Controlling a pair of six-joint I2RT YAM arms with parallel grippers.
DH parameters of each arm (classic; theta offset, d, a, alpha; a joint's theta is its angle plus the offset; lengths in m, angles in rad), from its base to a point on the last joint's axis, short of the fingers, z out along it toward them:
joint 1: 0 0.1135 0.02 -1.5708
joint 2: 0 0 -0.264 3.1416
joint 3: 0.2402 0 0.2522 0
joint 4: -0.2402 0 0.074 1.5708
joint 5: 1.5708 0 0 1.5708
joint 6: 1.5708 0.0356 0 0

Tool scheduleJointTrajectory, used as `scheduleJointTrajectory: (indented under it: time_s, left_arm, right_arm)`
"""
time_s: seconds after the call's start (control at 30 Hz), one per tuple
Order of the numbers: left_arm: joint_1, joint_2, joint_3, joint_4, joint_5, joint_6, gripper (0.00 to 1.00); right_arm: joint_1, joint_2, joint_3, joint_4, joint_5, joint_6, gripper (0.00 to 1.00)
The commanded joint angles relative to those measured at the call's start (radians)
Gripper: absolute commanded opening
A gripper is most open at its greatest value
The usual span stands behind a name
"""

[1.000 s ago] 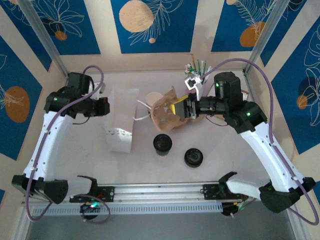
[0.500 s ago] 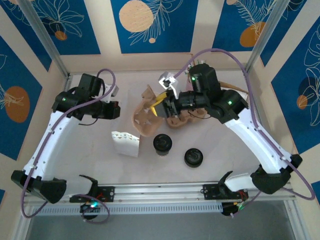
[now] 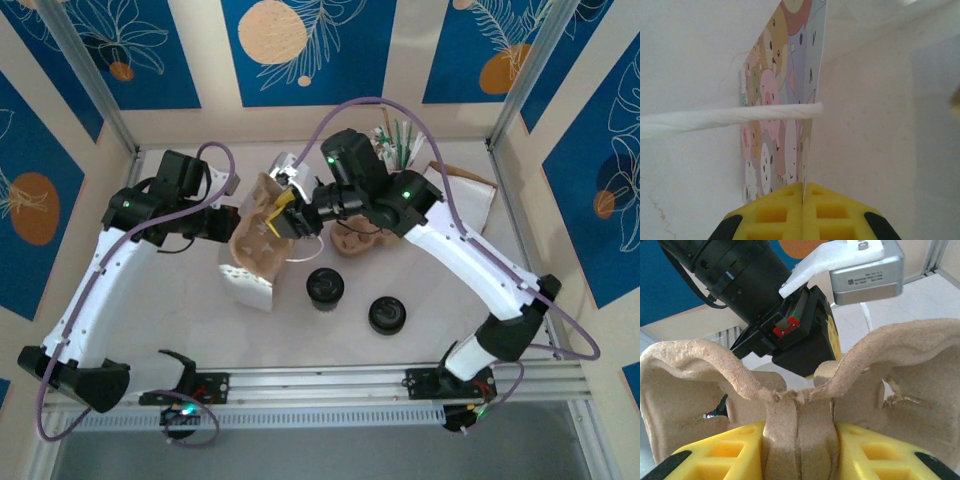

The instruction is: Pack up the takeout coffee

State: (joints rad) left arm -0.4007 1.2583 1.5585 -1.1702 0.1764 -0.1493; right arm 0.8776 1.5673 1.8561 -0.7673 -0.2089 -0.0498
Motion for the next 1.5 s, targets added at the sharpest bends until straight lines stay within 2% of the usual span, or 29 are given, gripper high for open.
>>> scheduleJointTrajectory:
  time_s: [0.0, 0.53, 1.13, 1.47]
  left_arm:
    - [-0.012, -0.023, -0.012, 0.014, 0.027, 0.027, 0.00]
    - [-0.012, -0.045, -0.017, 0.032, 0.070, 0.038, 0.00]
    - [-0.012, -0.037, -0.015, 0.040, 0.079, 0.034, 0.00]
    - [-0.012, -0.014, -0.015, 0.028, 0.171, 0.019, 0.00]
  right_arm:
    - [0.016, 0.033, 0.042, -0.017, 0.015, -0.046, 0.37]
    - [-0.046, 0.076, -0.055, -0.024, 0.066, -0.074, 0.37]
    - [0.010, 0.170, -0.006, -0.098, 0.252, -0.083, 0.37]
    - [0.002, 0.167, 0.008, -0.071, 0.319, -0.059, 0.37]
